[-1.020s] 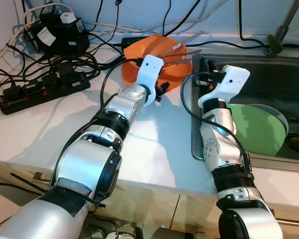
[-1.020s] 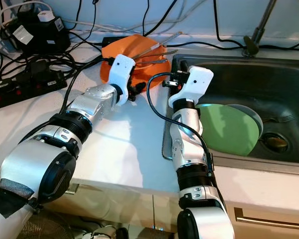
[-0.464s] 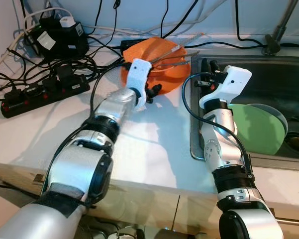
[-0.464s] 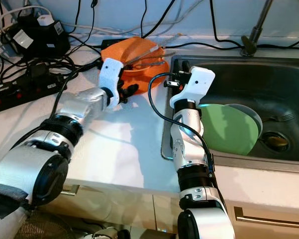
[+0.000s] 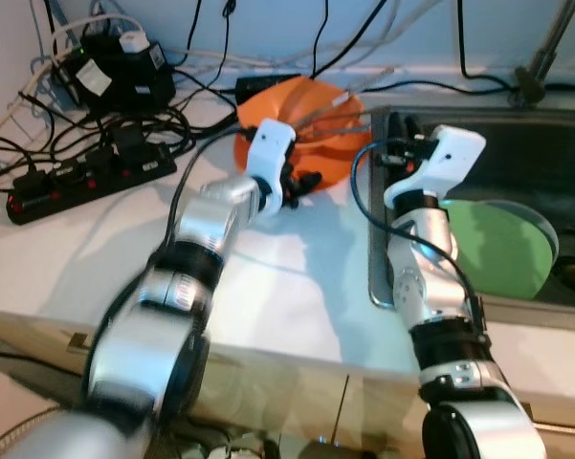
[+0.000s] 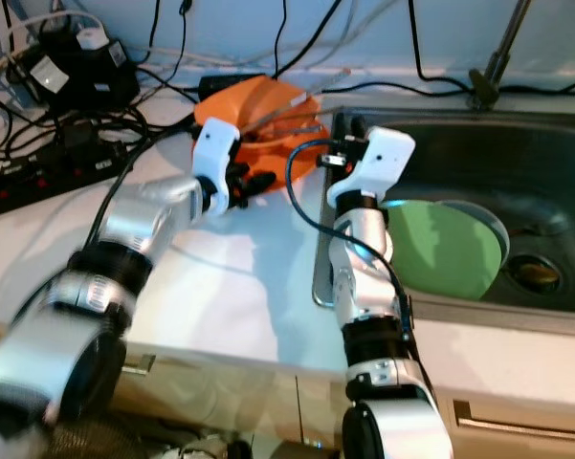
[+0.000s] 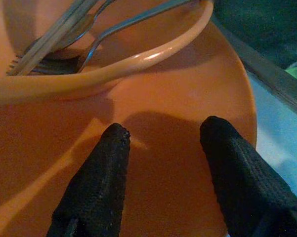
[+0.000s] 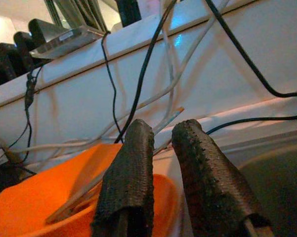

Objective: Kitchen organization

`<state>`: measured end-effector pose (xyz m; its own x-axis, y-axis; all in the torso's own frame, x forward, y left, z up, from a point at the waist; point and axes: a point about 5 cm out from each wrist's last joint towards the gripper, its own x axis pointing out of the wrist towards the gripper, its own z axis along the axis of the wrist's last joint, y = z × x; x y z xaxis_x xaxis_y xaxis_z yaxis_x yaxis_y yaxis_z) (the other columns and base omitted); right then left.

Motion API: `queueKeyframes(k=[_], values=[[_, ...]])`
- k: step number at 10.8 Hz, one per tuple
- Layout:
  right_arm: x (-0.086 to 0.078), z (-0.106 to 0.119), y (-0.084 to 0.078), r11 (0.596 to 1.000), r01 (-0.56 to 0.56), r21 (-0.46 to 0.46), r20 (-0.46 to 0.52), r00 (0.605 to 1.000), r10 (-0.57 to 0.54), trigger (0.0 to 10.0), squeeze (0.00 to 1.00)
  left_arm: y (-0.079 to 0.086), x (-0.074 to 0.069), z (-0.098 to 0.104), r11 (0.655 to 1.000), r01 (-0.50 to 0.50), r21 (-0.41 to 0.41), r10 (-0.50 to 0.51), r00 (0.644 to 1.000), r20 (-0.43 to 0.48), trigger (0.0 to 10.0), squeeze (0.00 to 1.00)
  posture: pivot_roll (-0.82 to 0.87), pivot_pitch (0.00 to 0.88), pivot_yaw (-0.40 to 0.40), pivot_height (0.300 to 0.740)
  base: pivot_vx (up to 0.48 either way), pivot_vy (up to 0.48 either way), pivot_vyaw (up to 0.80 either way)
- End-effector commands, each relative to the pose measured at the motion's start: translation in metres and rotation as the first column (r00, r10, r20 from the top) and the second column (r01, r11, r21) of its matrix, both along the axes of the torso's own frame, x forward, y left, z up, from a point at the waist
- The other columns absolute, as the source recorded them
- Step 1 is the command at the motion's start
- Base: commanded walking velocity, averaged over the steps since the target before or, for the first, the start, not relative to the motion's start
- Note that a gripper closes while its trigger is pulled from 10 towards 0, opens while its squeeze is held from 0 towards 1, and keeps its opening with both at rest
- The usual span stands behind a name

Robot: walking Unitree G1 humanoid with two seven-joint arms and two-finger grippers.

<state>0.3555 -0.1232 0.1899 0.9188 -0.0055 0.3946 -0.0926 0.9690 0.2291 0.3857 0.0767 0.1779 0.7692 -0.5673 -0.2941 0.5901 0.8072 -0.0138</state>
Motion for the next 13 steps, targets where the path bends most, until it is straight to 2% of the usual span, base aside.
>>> queueKeyframes(k=[1, 4, 7, 10, 13], values=[[-0.002, -0.004, -0.004, 1.0, 0.017, 0.006, -0.009, 1.0, -0.017, 10.0, 0.0, 0.006, -0.007, -0.018, 0.999, 0.006, 0.043, -0.003, 0.997, -0.08, 10.0, 0.0, 0.06, 0.043, 0.133, 0.74, 0.0, 0.0, 0.0], [0.002, -0.002, -0.03, 0.994, 0.108, -0.008, -0.011, 0.994, -0.108, 10.0, 0.0, 0.023, -0.033, -0.01, 0.999, -0.016, 0.038, 0.018, 0.997, -0.069, 10.0, 0.0, 0.08, 0.049, 0.125, 0.74, 0.0, 0.0, 0.0], [0.005, 0.002, -0.043, 0.99, 0.141, -0.017, -0.008, 0.99, -0.141, 10.0, 0.0, 0.03, -0.058, -0.002, 0.998, -0.019, 0.055, 0.021, 0.998, -0.053, 10.0, 0.0, 0.1, 0.055, 0.109, 0.74, 0.0, 0.0, 0.0], [0.008, 0.002, -0.045, 0.989, 0.147, -0.02, -0.011, 0.989, -0.147, 10.0, 0.0, 0.032, -0.082, 0.007, 0.998, -0.024, 0.054, 0.027, 0.998, -0.059, 10.0, 0.0, 0.13, 0.062, 0.099, 0.74, 0.0, 0.0, 0.0], [0.009, 0.002, -0.044, 0.99, 0.14, -0.017, -0.014, 0.99, -0.14, 10.0, 0.0, 0.031, -0.098, 0.009, 0.998, -0.039, 0.041, 0.042, 0.997, -0.069, 10.0, 0.0, 0.14, 0.073, 0.091, 0.74, 0.0, 0.0, 0.0]])
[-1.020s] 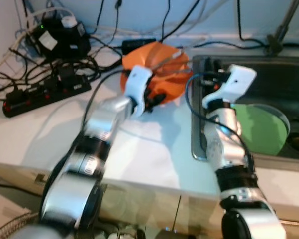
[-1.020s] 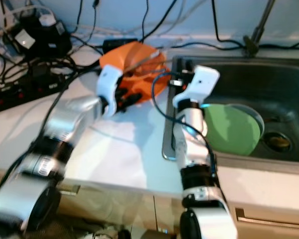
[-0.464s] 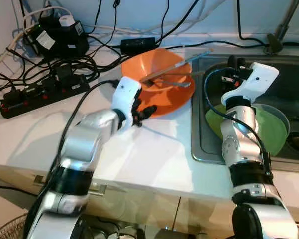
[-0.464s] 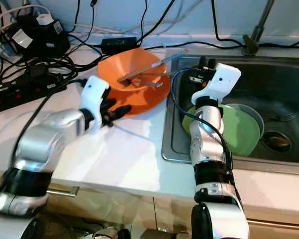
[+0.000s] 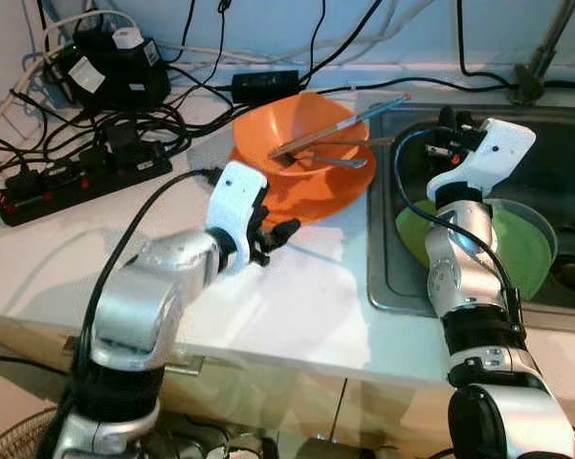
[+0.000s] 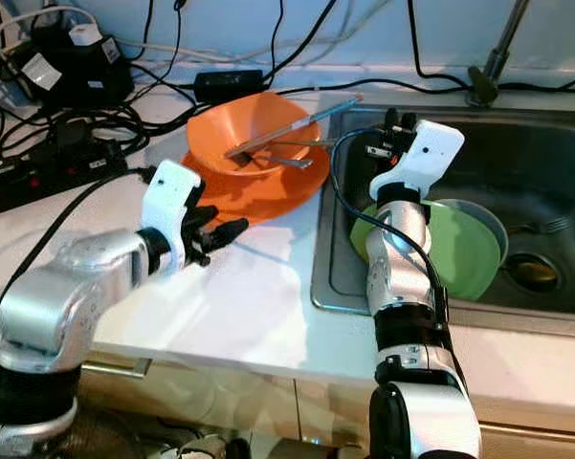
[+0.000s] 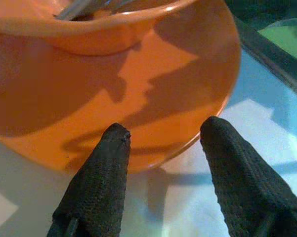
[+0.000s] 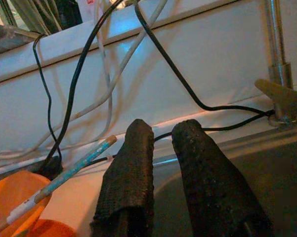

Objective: Kitchen organization

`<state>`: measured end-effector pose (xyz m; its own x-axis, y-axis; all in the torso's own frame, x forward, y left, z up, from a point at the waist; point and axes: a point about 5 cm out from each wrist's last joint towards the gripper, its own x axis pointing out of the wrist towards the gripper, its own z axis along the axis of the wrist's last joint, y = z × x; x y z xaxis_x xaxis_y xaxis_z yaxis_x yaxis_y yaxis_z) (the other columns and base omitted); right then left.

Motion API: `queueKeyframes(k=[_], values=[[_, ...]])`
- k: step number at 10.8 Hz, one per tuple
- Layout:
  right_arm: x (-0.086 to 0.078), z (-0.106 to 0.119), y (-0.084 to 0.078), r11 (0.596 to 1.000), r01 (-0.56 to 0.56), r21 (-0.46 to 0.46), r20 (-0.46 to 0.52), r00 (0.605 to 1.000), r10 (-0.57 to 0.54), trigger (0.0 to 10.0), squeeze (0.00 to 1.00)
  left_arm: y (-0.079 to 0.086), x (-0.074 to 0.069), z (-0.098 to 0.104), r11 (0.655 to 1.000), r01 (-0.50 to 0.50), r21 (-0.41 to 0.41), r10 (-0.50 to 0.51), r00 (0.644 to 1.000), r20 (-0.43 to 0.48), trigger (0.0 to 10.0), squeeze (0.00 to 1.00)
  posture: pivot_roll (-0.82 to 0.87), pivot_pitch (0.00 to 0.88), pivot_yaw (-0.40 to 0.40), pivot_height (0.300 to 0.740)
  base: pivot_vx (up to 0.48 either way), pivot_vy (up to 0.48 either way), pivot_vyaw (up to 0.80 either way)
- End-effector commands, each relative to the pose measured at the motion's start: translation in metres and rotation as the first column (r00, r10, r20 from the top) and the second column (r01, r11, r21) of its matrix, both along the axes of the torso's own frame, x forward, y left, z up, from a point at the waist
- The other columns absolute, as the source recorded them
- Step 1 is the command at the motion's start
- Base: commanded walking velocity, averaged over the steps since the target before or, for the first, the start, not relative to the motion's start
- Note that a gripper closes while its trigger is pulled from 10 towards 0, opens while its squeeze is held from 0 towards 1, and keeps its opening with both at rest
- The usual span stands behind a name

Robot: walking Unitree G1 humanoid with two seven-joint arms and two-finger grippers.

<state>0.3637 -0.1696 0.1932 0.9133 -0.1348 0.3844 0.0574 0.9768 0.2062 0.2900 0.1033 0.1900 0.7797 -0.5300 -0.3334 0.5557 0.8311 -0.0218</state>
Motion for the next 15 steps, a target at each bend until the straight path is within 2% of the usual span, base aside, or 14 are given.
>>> queueKeyframes(k=[1, 2, 5, 8, 12, 15], values=[[0.001, -0.002, 0.003, 1.0, -0.01, 0.009, -0.003, 1.0, 0.01, 10.0, 0.0, 0.002, 0.001, 0.002, 1.0, -0.03, -0.007, 0.03, 0.999, 0.032, 10.0, 0.0, 0.14, 0.071, 0.089, 0.74, 0.0, 0.0, 0.0], [0.001, -0.001, 0.003, 1.0, -0.009, 0.008, 0.001, 1.0, 0.009, 10.0, 0.0, -0.004, 0.008, 0.016, 0.998, -0.047, -0.043, 0.051, 0.992, 0.114, 10.0, 0.0, 0.13, 0.071, 0.088, 0.74, 0.0, 0.0, 0.0], [0.0, -0.002, 0.0, 1.0, -0.002, 0.008, 0.003, 1.0, 0.002, 10.0, 0.0, -0.004, 0.012, 0.03, 0.997, -0.047, -0.056, 0.056, 0.985, 0.164, 10.0, 0.0, 0.12, 0.067, 0.089, 0.74, 0.0, 0.0, 0.0], [0.001, -0.001, 0.002, 1.0, -0.011, 0.005, 0.004, 1.0, 0.011, 10.0, 0.0, -0.005, 0.022, 0.015, 0.999, -0.046, 0.015, 0.044, 0.993, 0.11, 10.0, 0.0, 0.1, 0.051, 0.087, 0.74, 0.0, 0.0, 0.0], [0.001, -0.003, 0.005, 1.0, -0.02, 0.005, 0.0, 1.0, 0.02, 10.0, 0.0, -0.005, 0.03, 0.003, 0.997, -0.072, 0.025, 0.071, 0.995, 0.071, 10.0, 0.0, 0.1, 0.055, 0.081, 0.74, 0.0, 0.0, 0.0], [0.0, -0.004, 0.009, 1.0, -0.028, 0.007, -0.002, 1.0, 0.028, 10.0, 0.0, -0.011, 0.044, -0.003, 0.996, -0.09, 0.008, 0.089, 0.993, 0.081, 10.0, 0.0, 0.09, 0.052, 0.082, 0.74, 0.0, 0.0, 0.0]])
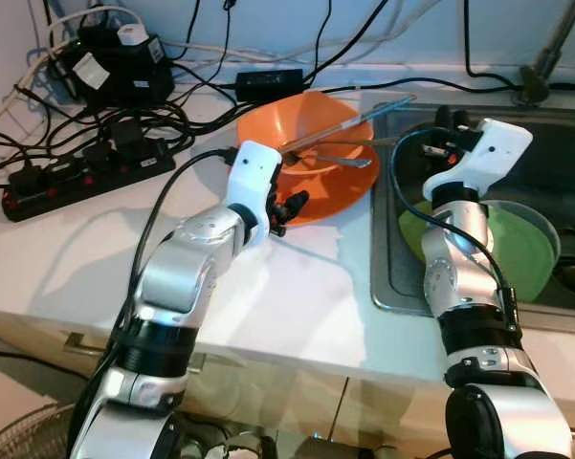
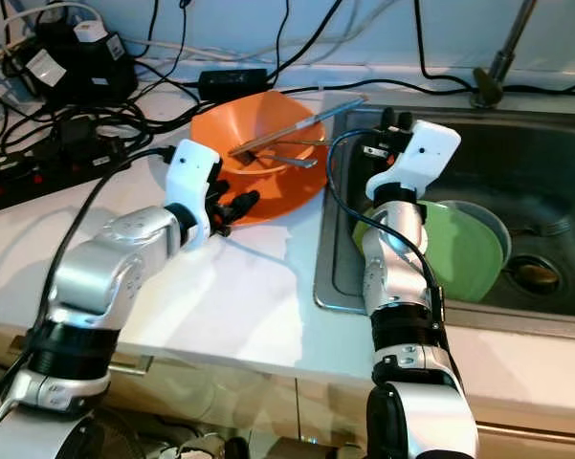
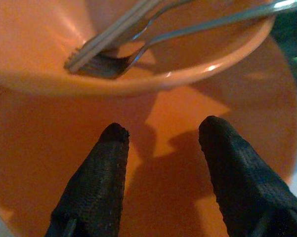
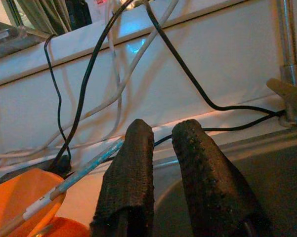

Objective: Kitchen organization

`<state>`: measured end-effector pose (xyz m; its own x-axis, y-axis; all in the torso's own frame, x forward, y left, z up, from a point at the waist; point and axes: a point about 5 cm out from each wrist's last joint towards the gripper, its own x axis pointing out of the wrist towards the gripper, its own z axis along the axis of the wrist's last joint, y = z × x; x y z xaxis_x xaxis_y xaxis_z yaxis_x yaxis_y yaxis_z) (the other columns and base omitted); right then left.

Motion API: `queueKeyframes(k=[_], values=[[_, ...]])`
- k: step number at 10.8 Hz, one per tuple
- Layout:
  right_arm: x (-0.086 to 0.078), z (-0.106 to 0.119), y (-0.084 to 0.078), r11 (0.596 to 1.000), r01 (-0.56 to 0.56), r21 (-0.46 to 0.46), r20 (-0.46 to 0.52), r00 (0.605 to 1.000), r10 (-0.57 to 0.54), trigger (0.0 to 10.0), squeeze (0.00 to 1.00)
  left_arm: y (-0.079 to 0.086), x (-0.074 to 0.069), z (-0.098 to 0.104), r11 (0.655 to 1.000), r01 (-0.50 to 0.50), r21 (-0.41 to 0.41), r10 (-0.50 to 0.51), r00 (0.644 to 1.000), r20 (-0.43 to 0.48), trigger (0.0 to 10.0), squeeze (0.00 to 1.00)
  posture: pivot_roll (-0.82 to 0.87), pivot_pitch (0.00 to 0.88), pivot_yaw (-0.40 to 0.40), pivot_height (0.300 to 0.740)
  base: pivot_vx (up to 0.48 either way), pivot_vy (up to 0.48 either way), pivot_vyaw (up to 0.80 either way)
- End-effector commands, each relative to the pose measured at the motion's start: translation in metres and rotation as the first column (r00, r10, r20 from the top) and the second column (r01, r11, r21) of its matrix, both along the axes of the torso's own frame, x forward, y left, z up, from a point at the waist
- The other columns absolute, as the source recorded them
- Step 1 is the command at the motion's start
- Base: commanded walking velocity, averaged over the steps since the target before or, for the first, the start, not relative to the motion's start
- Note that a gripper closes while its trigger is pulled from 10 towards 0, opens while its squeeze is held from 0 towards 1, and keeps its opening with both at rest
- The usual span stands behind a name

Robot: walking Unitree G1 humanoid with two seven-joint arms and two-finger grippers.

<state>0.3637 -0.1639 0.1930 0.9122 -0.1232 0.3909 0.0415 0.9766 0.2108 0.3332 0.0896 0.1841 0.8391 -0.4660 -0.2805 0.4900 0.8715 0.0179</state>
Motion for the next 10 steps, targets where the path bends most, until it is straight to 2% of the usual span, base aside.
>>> queueKeyframes(k=[1, 7, 10], values=[[-0.001, -0.004, 0.003, 1.0, -0.014, 0.003, -0.008, 1.0, 0.014, 10.0, 0.0, 0.003, 0.003, 0.001, 1.0, -0.024, 0.01, 0.023, 1.0, 0.012, 10.0, 0.0, 0.08, 0.052, 0.082, 0.74, 0.0, 0.0, 0.0], [0.0, -0.001, 0.003, 1.0, -0.014, 0.004, 0.001, 1.0, 0.014, 10.0, 0.0, -0.014, 0.029, 0.0, 1.0, 0.011, 0.019, -0.011, 0.999, 0.03, 10.0, 0.0, 0.07, 0.064, 0.086, 0.74, 0.0, 0.0, 0.0], [-0.001, -0.001, 0.003, 1.0, -0.012, 0.004, 0.0, 1.0, 0.012, 10.0, 0.0, -0.015, 0.036, -0.007, 0.998, 0.023, 0.059, -0.022, 1.0, -0.009, 10.0, 0.0, 0.07, 0.062, 0.092, 0.74, 0.0, 0.0, 0.0]])
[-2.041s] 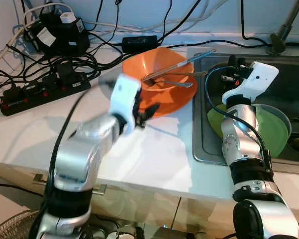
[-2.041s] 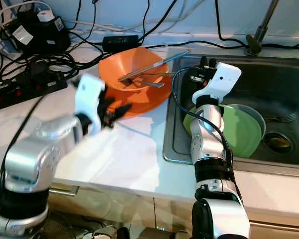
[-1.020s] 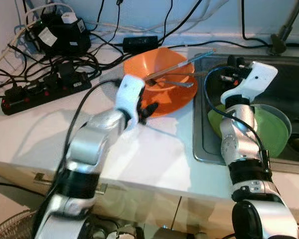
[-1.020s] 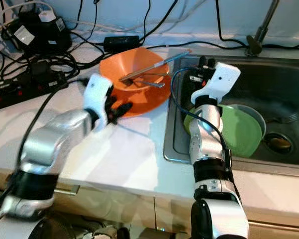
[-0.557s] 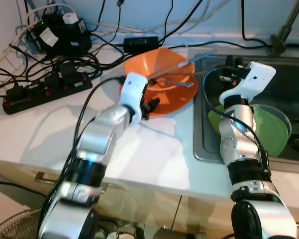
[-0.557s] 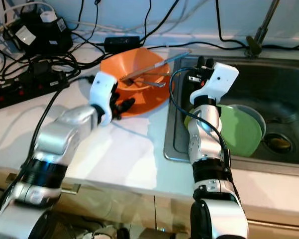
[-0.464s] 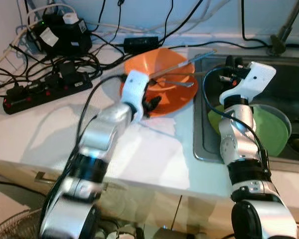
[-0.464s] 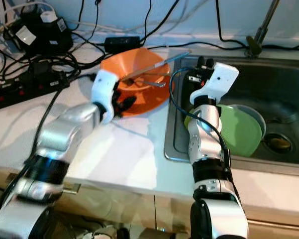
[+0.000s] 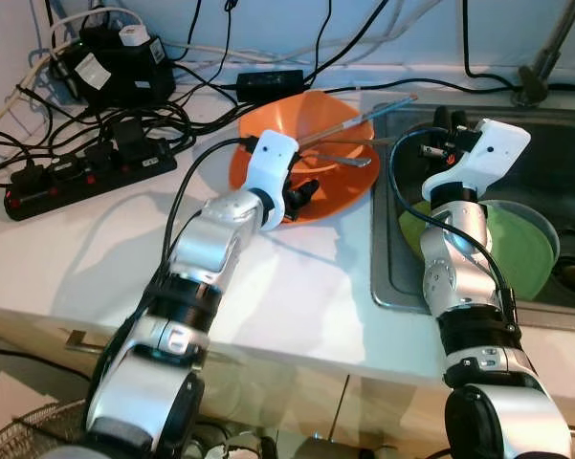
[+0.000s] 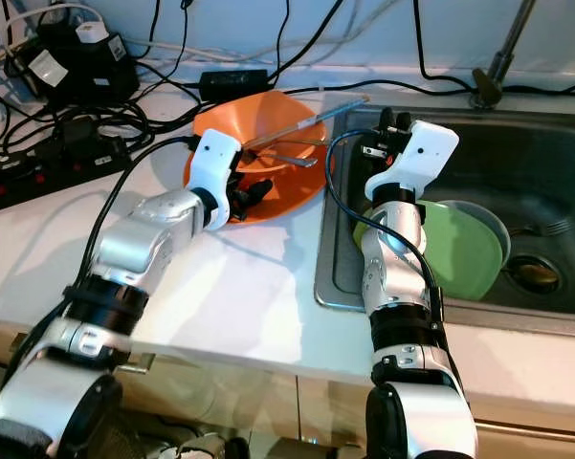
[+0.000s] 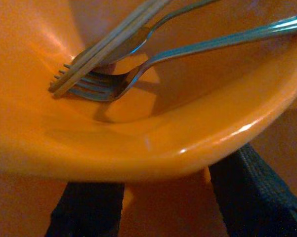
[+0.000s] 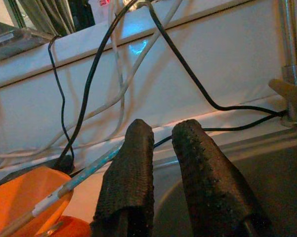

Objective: Kitchen organization

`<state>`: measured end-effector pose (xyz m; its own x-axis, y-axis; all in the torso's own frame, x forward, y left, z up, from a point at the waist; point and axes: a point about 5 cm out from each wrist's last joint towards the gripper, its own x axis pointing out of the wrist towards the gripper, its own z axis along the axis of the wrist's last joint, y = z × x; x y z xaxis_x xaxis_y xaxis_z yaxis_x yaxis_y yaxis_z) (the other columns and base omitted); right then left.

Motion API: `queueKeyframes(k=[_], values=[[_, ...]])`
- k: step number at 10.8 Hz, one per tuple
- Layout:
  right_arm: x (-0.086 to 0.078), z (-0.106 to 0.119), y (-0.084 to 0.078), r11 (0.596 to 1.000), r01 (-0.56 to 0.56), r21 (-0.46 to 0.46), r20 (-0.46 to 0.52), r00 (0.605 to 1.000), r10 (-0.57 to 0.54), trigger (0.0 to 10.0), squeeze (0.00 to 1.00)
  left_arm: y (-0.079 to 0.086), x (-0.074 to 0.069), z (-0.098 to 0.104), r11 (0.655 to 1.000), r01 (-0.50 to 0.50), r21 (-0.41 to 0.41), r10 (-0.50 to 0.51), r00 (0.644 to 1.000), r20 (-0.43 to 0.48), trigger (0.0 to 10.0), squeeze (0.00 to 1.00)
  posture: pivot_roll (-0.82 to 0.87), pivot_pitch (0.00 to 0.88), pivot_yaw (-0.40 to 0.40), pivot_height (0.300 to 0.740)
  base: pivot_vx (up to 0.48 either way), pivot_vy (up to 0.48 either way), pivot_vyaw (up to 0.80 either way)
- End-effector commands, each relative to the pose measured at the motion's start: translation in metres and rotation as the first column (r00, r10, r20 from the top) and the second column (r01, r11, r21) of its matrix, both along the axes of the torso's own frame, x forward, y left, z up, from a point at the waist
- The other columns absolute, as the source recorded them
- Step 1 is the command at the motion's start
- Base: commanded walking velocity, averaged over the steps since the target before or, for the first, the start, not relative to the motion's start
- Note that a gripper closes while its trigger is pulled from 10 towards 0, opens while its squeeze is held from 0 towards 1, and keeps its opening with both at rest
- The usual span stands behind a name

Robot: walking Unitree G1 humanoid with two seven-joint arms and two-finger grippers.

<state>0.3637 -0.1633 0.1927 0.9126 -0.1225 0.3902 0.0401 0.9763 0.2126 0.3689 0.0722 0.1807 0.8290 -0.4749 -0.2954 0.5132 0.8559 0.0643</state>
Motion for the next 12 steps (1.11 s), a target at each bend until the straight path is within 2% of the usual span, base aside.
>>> queueKeyframes(k=[1, 2, 3, 5, 8, 12], values=[[-0.001, -0.001, 0.002, 1.0, -0.01, 0.002, -0.001, 1.0, 0.01, 10.0, 0.0, 0.005, -0.002, -0.012, 0.998, 0.016, 0.056, -0.013, 0.999, -0.051, 10.0, 0.0, 0.07, 0.062, 0.095, 0.74, 0.0, 0.0, 0.0], [-0.001, -0.002, 0.001, 1.0, -0.008, 0.002, -0.001, 1.0, 0.008, 10.0, 0.0, 0.007, -0.008, -0.02, 0.997, 0.041, 0.071, -0.035, 0.996, -0.088, 10.0, 0.0, 0.07, 0.063, 0.099, 0.74, 0.0, 0.0, 0.0], [-0.002, -0.001, 0.0, 1.0, -0.001, 0.006, 0.002, 1.0, 0.001, 10.0, 0.0, 0.019, -0.017, -0.034, 0.995, 0.034, 0.089, -0.023, 0.991, -0.129, 10.0, 0.0, 0.07, 0.065, 0.107, 0.74, 0.0, 0.0, 0.0], [-0.003, -0.003, -0.002, 1.0, 0.004, 0.007, -0.001, 1.0, -0.004, 10.0, 0.0, 0.031, -0.032, -0.042, 0.995, 0.047, 0.086, -0.031, 0.983, -0.183, 10.0, 0.0, 0.08, 0.063, 0.111, 0.74, 0.0, 0.0, 0.0], [-0.003, -0.004, -0.004, 1.0, 0.013, 0.009, -0.002, 1.0, -0.013, 10.0, 0.0, 0.039, -0.052, -0.029, 0.994, 0.065, 0.088, -0.048, 0.983, -0.176, 10.0, 0.0, 0.1, 0.06, 0.115, 0.74, 0.0, 0.0, 0.0], [-0.003, -0.004, -0.011, 0.999, 0.038, 0.009, -0.004, 0.999, -0.038, 10.0, 0.0, 0.033, -0.072, -0.007, 0.993, 0.095, 0.072, -0.083, 0.984, -0.157, 10.0, 0.0, 0.12, 0.071, 0.12, 0.74, 0.0, 0.0, 0.0]])
